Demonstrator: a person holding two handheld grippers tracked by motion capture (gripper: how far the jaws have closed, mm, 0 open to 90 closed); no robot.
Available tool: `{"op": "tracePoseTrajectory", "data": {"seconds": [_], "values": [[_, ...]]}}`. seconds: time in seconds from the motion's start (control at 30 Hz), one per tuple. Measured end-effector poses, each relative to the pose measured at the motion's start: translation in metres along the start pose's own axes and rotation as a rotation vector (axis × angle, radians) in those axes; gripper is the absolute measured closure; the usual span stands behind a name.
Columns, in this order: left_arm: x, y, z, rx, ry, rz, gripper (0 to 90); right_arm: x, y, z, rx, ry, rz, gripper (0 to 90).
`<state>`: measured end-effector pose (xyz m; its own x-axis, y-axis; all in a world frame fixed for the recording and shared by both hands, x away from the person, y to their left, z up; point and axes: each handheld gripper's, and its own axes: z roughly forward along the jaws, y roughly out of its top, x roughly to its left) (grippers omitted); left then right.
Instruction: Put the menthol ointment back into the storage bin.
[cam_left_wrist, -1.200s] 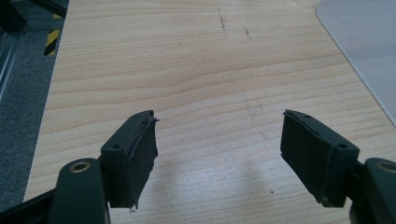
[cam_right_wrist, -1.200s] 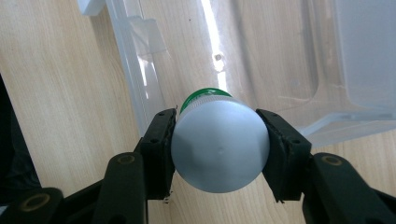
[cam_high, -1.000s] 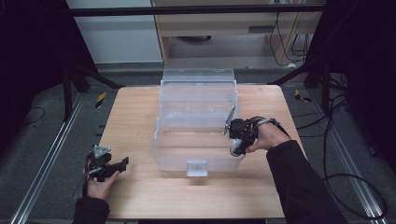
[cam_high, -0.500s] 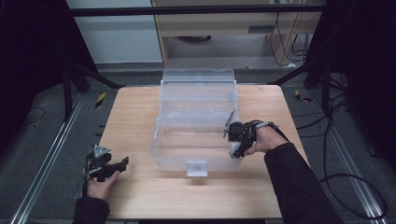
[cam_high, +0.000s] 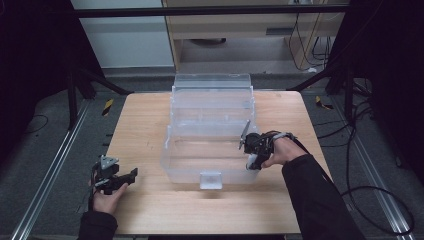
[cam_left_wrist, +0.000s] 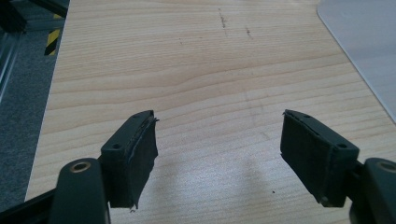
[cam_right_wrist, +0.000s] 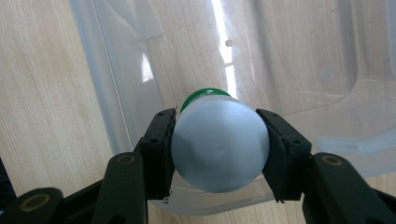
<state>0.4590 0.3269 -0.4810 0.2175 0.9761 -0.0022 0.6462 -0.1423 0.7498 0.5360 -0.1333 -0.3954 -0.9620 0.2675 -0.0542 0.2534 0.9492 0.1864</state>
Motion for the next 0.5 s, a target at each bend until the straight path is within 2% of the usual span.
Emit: {"op": "tracePoseTrajectory", "data": {"seconds": [0.2, 0.5], "values": [[0.0001, 0.0, 0.0001, 0.001, 0.0, 0.0, 26.5, 0.0001, -0.0001, 0.0054, 0.01, 0.006, -0.008, 50.0], [-0.0003, -0.0001, 0.0004, 0.002, 0.0, -0.002, 26.5, -0.0003, 0.0006, 0.0068, 0.017, 0.01, 0.008, 49.7]]}}
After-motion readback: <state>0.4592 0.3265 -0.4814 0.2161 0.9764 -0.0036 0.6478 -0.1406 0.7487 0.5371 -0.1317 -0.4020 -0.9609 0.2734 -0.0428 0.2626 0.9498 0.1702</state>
